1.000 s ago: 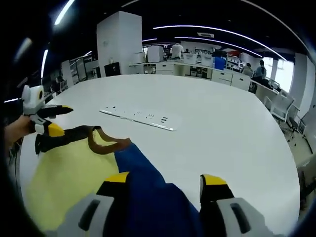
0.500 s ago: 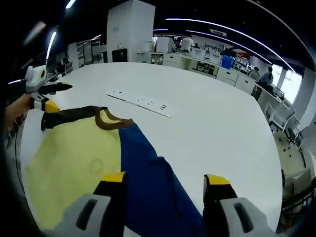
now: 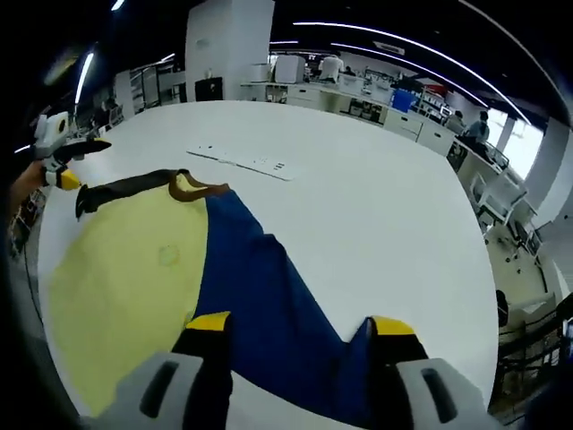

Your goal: Fold the garment on the visible template until the final outline fits inside the template.

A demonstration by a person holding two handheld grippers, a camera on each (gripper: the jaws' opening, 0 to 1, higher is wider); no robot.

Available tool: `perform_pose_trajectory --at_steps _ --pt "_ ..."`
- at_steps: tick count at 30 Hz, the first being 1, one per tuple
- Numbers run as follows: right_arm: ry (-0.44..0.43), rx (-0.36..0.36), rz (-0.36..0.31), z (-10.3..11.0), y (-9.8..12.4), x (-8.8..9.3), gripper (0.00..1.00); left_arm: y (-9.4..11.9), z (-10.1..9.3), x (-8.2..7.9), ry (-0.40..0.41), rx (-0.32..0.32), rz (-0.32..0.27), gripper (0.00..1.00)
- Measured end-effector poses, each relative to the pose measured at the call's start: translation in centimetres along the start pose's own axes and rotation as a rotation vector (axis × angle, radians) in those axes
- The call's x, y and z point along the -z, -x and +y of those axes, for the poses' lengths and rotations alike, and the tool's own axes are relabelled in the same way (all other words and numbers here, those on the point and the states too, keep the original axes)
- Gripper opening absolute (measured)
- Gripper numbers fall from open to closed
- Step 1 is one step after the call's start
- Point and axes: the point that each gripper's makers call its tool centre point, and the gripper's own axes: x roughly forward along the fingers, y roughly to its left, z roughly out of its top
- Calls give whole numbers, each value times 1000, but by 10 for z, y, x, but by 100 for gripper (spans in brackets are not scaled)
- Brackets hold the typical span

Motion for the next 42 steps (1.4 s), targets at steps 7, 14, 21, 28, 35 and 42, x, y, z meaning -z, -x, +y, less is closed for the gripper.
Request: perform_pose_trajectory --at_steps 7,14,21,28,35,42 --pt "-16 13 42 -8 -1 22 48 11 -18 -6 -13 29 -28 99" --pt "-1 77 80 -23 -5 44 32 28 -22 2 -92 8 -34 96" --pt "35 109 104 -30 -5 54 13 44 -19 10 -85 -3 -21 95" --pt "35 160 78 -43 2 50 0 56 -20 15 -73 -10 -24 94" --pt "-35 289 65 -81 23 54 0 64 -20 19 -75 -24 -20 92" --pt "-98 366 99 -110 41 76 0 70 -17 11 -89 -49 -62 96"
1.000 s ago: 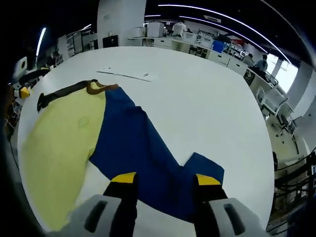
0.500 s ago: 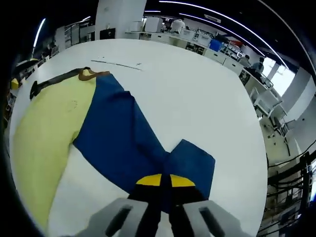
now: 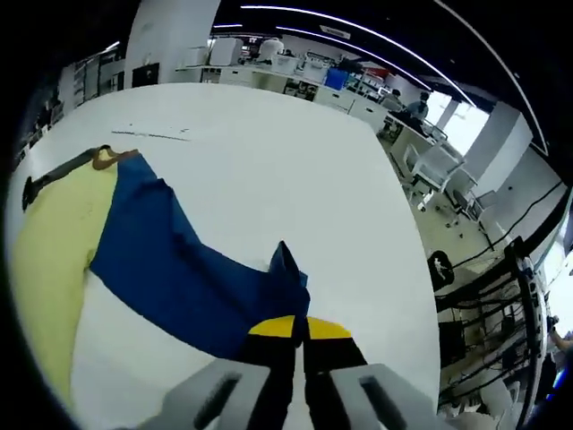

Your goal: Fold the garment on the visible template until the final outline fits inside the template.

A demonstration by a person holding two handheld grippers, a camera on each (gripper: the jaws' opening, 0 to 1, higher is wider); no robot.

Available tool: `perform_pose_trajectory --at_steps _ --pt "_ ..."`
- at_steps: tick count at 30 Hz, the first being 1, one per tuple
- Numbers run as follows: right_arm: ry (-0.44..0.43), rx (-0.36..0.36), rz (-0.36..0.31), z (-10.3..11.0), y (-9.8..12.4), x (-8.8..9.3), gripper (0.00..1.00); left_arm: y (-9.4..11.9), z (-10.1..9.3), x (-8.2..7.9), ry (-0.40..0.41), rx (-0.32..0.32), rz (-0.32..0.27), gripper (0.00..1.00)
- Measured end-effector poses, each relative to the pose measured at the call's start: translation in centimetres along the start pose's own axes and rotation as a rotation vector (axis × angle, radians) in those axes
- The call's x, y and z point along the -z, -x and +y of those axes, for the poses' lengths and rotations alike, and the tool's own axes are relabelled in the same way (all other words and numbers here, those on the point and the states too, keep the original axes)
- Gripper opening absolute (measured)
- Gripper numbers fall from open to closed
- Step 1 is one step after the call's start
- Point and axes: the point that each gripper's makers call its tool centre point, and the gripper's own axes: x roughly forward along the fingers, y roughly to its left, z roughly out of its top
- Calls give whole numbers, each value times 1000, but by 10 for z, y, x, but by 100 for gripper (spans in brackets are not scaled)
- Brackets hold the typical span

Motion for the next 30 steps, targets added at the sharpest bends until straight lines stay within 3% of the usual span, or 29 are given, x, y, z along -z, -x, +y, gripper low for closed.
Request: perform_pose_trajectory --at_steps 12,16,22,30 --pt "-58 94 72 -39 5 37 0 5 0 2 1 -16 12 97" --pt "-172 42 144 -30 4 61 0 9 0 1 -9 -28 9 99" --pt "-183 36 177 -25 5 76 0 15 2 2 -8 -35 12 99" --pt "-163 27 201 -22 9 79 0 21 3 5 -3 -41 22 99"
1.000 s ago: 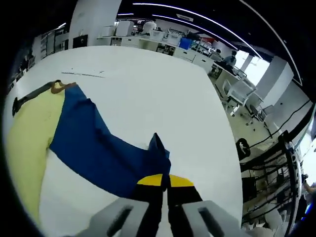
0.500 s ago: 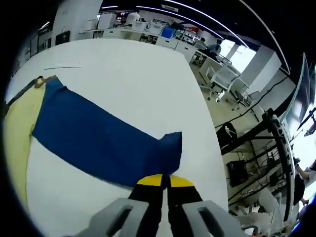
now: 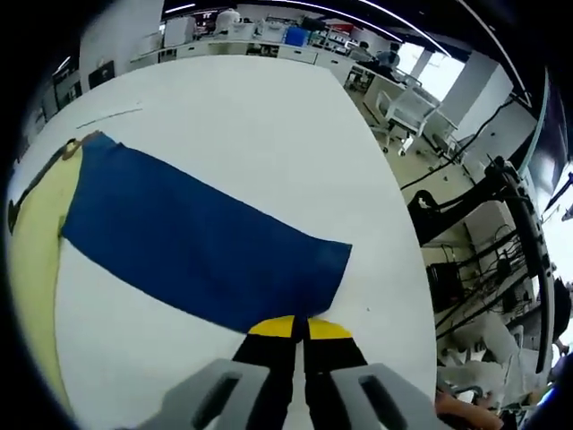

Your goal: Fold the garment on the visible template until the final outline fits inside the template.

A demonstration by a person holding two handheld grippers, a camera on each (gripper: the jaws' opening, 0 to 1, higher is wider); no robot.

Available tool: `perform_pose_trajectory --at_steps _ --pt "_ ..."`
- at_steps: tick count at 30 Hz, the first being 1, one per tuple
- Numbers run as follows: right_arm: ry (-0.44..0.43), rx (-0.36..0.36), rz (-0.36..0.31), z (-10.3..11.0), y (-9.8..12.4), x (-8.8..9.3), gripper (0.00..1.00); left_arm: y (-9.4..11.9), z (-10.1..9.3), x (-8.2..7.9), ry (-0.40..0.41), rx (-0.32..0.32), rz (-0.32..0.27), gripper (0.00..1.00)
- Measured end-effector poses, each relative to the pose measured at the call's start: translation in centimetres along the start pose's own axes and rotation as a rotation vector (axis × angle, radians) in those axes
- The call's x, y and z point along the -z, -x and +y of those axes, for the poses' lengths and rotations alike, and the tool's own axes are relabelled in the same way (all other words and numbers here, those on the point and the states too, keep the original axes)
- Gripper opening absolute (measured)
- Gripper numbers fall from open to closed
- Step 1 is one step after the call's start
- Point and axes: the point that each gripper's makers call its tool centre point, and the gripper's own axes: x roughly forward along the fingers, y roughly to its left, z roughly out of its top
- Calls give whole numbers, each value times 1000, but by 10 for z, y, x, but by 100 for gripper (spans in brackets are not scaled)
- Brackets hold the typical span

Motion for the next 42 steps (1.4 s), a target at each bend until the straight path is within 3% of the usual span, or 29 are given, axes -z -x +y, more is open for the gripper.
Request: perform_pose_trajectory --at_steps 8,21,24,30,42 --pt "-5 -3 18 1 3 5 0 6 -4 2 4 12 3 99" --pt "-15 -7 -31 1 16 -8 0 20 -7 28 52 9 48 99" --pt "-5 -12 -45 3 20 -12 0 23 -9 32 63 16 64 99" --pt "-77 -74 -92 16 29 -27 0 29 -12 41 67 23 86 99" --pt "-33 -129 -144 45 42 -57 0 39 -25 47 61 60 113 99"
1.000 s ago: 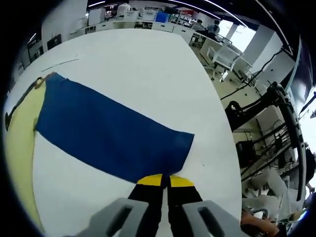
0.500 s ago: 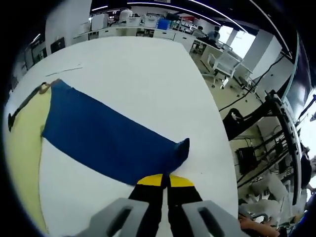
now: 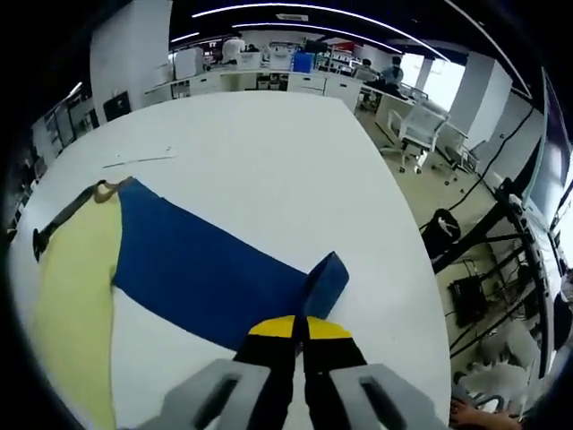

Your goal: Fold the garment on the visible template until the final outline fits inside the template.

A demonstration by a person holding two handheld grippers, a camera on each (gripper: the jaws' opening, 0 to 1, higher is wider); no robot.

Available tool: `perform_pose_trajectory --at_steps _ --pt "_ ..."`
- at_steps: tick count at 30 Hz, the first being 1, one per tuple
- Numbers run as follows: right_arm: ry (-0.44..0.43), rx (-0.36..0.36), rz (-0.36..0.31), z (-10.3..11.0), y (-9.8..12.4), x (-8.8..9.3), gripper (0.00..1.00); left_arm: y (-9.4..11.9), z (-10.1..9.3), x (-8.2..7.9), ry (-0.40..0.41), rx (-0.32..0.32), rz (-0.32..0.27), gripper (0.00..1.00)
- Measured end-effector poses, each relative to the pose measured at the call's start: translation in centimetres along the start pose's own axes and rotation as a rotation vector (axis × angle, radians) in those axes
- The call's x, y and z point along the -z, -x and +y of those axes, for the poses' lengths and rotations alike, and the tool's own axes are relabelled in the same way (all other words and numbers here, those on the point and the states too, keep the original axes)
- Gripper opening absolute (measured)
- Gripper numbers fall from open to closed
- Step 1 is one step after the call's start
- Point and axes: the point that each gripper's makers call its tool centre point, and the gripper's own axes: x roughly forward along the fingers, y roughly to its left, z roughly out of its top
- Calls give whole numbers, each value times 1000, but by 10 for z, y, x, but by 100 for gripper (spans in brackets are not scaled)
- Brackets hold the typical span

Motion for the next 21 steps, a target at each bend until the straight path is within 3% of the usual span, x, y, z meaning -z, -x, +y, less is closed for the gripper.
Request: perform_pose_trajectory --at_steps 21 --pt "116 -120 -79 67 5 -44 0 13 -12 14 18 28 27 99"
